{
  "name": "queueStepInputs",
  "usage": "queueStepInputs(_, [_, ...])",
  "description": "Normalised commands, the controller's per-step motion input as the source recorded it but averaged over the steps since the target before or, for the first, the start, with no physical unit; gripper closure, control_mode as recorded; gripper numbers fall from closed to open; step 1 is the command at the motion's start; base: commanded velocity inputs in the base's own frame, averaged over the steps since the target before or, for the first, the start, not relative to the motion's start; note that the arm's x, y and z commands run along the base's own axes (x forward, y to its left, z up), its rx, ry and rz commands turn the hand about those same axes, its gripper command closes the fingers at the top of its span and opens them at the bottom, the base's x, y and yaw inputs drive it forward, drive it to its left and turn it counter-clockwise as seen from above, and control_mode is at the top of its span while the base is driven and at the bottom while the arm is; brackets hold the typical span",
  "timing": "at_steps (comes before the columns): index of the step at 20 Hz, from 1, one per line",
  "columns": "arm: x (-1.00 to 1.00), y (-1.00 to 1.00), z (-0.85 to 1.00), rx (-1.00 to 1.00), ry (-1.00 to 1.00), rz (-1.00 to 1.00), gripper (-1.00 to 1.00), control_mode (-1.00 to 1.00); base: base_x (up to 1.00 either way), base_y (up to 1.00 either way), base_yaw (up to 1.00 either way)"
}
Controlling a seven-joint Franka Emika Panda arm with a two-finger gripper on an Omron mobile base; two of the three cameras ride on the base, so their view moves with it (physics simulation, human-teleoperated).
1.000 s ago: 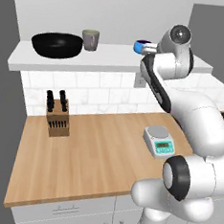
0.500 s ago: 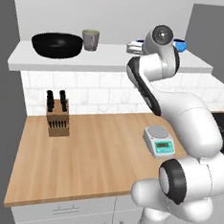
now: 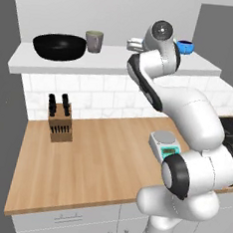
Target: Gather all objects into one cabinet and sort the glasses and bowls to opposite sides.
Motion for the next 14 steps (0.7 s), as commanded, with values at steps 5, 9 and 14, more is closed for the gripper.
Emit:
queueStepInputs(5, [0.38, -0.09, -0.15, 0.04, 0.00, 0.00, -1.00, -1.00, 0.00, 0.00, 0.00])
queueStepInputs(9, [0.08, -0.20, -0.16, 0.05, -0.01, 0.00, -1.00, -1.00, 0.00, 0.00, 0.00])
queueStepInputs(14, [0.11, -0.02, -0.01, 0.01, 0.00, 0.00, -1.00, -1.00, 0.00, 0.00, 0.00])
